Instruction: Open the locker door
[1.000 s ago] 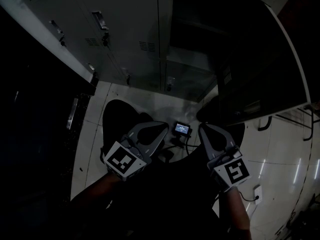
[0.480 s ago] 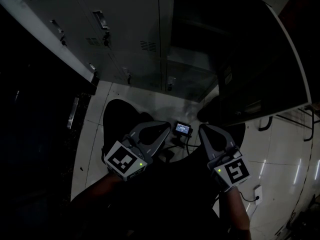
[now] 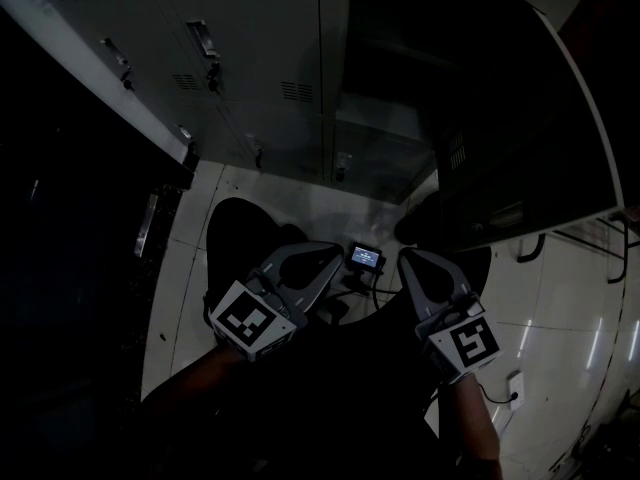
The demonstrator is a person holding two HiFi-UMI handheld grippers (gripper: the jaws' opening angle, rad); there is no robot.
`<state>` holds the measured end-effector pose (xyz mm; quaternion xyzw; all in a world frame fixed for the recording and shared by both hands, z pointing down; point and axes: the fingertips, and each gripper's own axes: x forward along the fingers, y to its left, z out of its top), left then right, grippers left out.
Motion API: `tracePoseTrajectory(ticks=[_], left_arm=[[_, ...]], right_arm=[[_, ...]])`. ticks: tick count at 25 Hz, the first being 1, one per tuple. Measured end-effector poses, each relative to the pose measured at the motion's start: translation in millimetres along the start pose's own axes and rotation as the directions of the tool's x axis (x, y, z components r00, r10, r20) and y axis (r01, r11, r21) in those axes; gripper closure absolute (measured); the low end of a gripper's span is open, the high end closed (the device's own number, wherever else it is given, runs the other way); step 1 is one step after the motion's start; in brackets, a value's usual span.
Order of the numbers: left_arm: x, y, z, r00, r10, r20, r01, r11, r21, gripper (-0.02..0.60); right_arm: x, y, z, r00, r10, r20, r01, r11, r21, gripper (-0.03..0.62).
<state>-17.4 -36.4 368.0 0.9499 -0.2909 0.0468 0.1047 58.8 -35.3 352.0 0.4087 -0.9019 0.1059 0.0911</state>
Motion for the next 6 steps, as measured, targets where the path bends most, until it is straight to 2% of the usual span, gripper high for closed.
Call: tracePoseTrajectory(ticks=[6], left_arm=[[1.4, -1.2, 2.4, 1.0, -0.004, 0.003, 0.004, 1.0, 0.01, 0.569]], right_arm=[[0.8, -1.0, 0.0, 1.0, -0.002, -0.002, 0.002, 1.0, 0.001, 0.592]])
